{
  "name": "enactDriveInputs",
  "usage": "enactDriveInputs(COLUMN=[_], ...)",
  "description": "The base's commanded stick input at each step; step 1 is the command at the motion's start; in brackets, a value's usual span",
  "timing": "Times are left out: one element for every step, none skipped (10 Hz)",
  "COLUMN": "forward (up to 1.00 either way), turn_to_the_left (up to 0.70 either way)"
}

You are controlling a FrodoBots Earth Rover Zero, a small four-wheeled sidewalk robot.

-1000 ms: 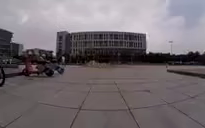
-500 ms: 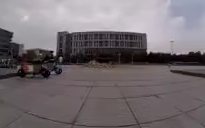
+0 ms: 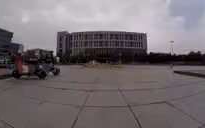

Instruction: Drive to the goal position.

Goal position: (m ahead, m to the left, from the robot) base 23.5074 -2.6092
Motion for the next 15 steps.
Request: enactDriveInputs(forward=[0.70, 0.70, 0.70, 0.70, 0.70, 0.70, 0.70, 0.70, 0.70, 0.70, 0.70, 0.70, 0.70, 0.70, 0.70], turn_to_the_left=[0.00, 0.00, 0.00, 0.00, 0.00, 0.00, 0.00, 0.00, 0.00, 0.00, 0.00, 0.00, 0.00, 0.00, 0.00])
